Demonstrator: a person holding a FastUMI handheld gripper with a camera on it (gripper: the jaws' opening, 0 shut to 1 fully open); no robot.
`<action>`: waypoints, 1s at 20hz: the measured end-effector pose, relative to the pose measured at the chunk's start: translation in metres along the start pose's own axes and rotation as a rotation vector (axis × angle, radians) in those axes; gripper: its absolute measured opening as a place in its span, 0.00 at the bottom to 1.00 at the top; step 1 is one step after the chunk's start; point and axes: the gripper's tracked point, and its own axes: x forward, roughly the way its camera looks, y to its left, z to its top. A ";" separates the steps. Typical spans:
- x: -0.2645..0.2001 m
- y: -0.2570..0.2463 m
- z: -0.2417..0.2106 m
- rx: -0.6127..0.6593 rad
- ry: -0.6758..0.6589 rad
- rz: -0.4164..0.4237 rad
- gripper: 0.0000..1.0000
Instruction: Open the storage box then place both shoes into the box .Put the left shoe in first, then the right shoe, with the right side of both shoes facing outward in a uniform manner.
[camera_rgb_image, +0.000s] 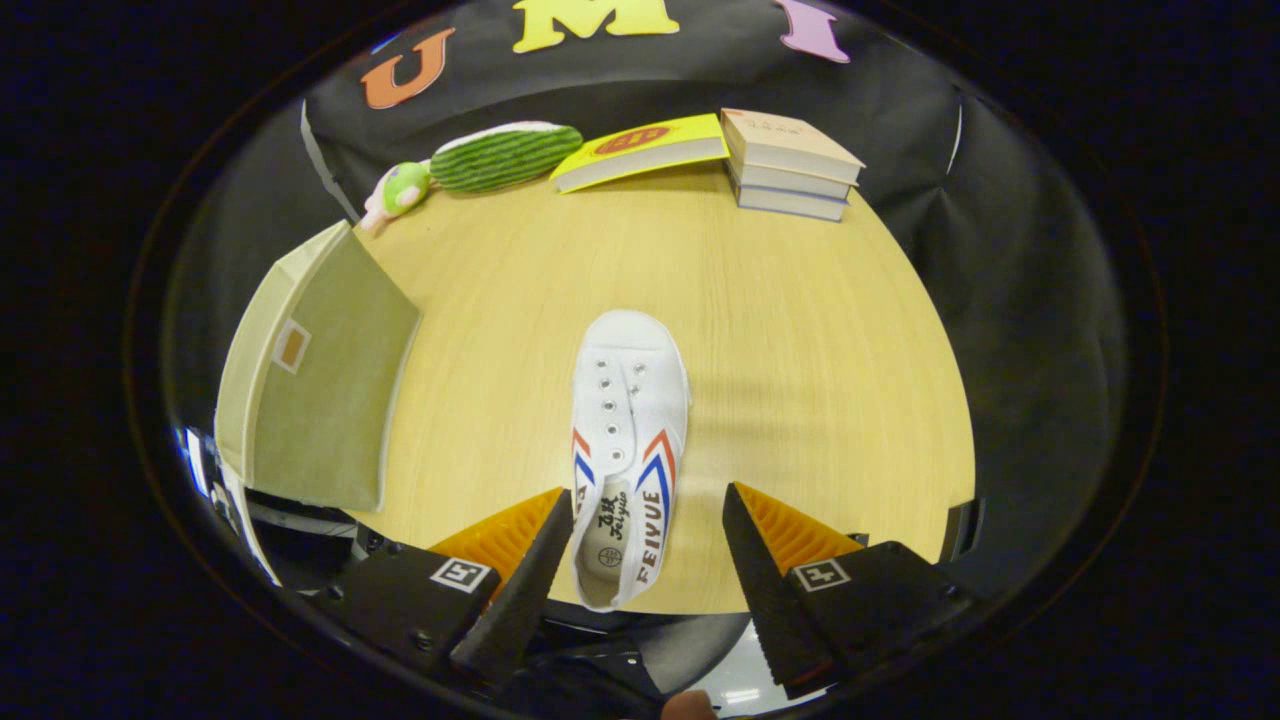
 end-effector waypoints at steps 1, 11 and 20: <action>0.007 -0.004 -0.007 0.007 0.035 0.000 0.94; 0.051 0.006 -0.013 0.152 0.161 0.126 0.50; 0.044 0.008 -0.012 0.286 0.120 0.178 0.08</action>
